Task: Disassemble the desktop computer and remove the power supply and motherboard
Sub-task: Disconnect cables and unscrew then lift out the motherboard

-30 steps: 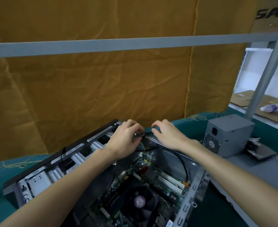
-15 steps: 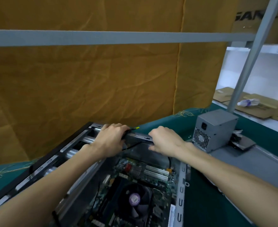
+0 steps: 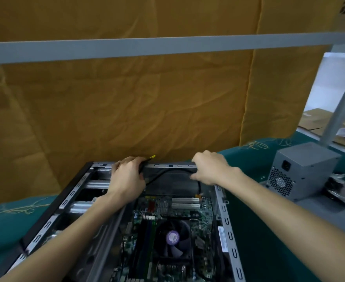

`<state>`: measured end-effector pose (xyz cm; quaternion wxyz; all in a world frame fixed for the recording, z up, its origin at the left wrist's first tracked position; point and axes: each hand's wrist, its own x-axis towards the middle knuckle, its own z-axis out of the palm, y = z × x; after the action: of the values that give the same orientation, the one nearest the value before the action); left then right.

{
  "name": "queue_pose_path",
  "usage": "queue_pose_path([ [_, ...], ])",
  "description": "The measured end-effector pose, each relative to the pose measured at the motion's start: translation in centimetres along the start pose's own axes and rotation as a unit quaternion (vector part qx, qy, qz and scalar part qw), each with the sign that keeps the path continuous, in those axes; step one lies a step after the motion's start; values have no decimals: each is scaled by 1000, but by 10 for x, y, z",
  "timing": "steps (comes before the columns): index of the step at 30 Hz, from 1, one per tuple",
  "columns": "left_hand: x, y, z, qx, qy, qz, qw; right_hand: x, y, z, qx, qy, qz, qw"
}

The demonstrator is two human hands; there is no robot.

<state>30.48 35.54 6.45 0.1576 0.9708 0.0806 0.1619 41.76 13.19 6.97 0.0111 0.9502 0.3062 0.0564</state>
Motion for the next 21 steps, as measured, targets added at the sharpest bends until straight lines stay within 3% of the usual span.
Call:
queue_pose_path([
  [5,-13,11,-1,-41,9,-40,998,-1,0,-16,26,-51,-40,998],
  [11,-33,15,-1,60,2,-45,997,-18,1,-15,73,-10,-17,997],
  [13,-36,24,-4,90,50,0,995,-28,1,-12,116,-12,5,993],
  [15,-34,37,-6,114,92,124,981,-37,5,-7,126,-35,52,990],
  [17,-32,54,-1,87,35,258,962,-46,8,-5,157,-59,120,978],
  [19,-32,72,9,91,-94,309,942,-51,9,-4,231,-74,159,957],
  [21,-29,82,28,125,-167,330,921,-55,6,-4,277,-51,172,944],
])
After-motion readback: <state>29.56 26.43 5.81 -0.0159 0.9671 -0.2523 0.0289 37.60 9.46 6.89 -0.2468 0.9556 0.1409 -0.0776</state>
